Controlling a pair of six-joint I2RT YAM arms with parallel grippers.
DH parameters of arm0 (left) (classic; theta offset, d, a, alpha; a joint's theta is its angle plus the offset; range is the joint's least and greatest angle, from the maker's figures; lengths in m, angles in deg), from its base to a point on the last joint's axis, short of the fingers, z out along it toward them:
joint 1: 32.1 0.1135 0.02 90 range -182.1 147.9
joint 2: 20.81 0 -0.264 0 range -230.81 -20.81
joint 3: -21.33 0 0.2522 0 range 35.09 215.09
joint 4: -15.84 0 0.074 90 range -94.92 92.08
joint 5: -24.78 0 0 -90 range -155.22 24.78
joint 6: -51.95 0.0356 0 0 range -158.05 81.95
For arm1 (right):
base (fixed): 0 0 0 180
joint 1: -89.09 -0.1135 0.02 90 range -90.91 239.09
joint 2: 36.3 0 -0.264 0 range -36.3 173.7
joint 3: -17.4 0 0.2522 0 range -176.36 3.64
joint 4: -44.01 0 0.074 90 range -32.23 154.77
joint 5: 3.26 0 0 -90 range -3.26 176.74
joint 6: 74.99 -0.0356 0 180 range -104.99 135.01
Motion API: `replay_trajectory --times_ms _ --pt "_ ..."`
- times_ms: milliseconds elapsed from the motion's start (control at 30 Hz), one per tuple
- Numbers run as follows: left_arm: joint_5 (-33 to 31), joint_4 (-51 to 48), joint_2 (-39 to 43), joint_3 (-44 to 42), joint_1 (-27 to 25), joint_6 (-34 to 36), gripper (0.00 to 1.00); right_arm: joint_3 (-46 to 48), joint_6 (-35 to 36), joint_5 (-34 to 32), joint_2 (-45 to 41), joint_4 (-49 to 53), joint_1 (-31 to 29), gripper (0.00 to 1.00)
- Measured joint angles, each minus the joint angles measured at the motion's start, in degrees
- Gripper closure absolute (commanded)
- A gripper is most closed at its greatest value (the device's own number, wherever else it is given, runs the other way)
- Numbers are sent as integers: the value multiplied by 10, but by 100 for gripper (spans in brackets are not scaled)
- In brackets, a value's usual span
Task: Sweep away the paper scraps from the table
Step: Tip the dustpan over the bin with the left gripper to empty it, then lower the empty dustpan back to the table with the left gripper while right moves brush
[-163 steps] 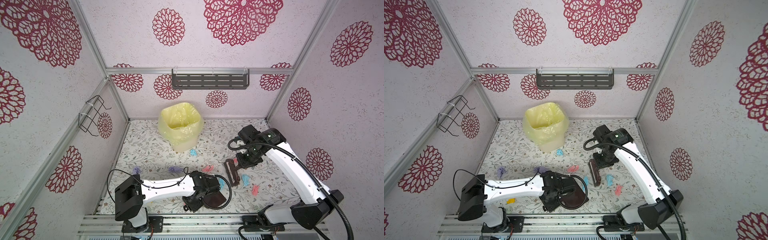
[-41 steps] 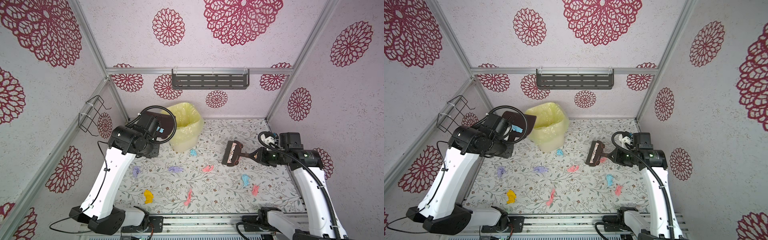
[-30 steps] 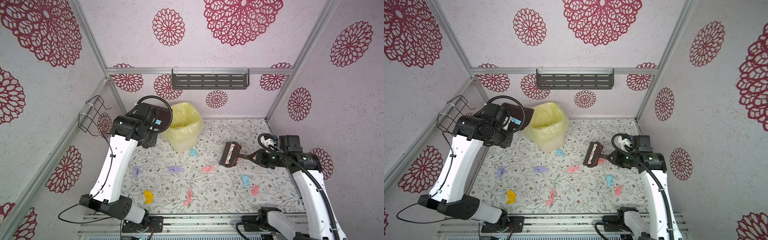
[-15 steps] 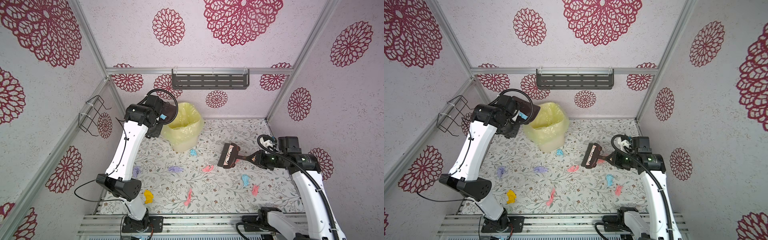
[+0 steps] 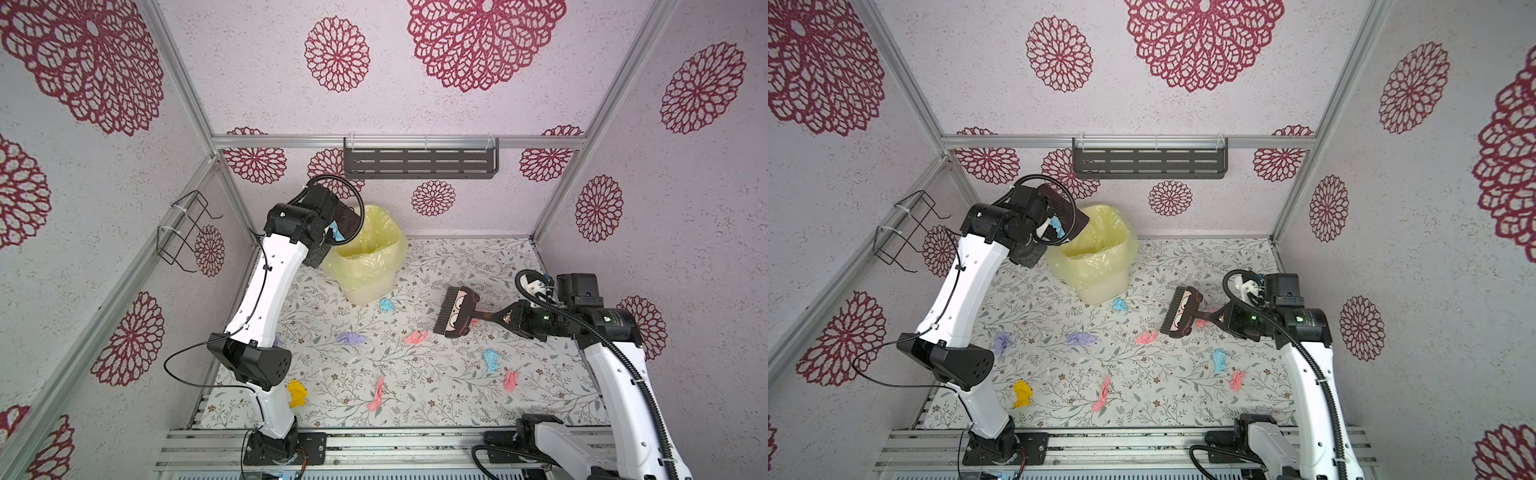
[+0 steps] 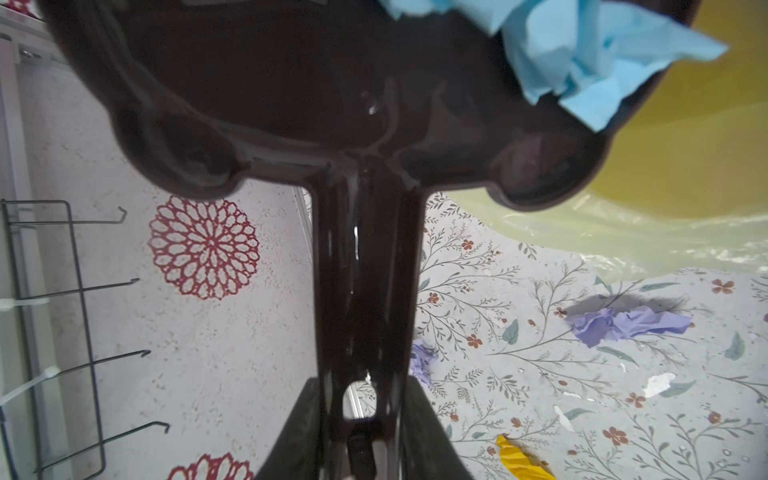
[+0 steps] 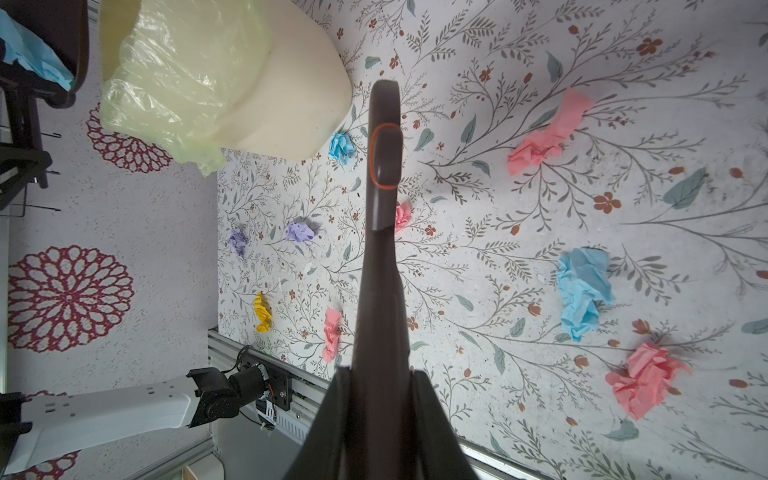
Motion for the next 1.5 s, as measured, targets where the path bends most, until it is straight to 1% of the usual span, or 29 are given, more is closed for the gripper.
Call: replay_trajectory --times_ms 200,467,667,800,933,1067,1200,1367,1500 --pt "-55 34 0 -37 -22 68 100 -1 0 1 0 2 0 100" --pt "-158 113 1 -83 -64 181 100 -7 0 3 0 11 0 100" --pt "-244 209 5 -120 -87 297 100 -9 0 3 0 18 0 100" --pt "-274 259 7 -136 -94 355 100 -17 1 2 0 27 0 100" --pt "-287 285 18 -153 -95 382 100 -21 3 0 0 28 0 100" --pt "-293 292 33 -156 -95 385 100 -24 7 -10 0 36 0 100" --pt "-290 286 50 -149 -104 361 100 -46 21 -39 2 55 0 100" --pt "-256 245 55 -90 -149 282 100 -79 40 -92 5 75 0 100" --pt "-208 193 57 -35 -202 193 100 -104 56 -155 6 95 0 100"
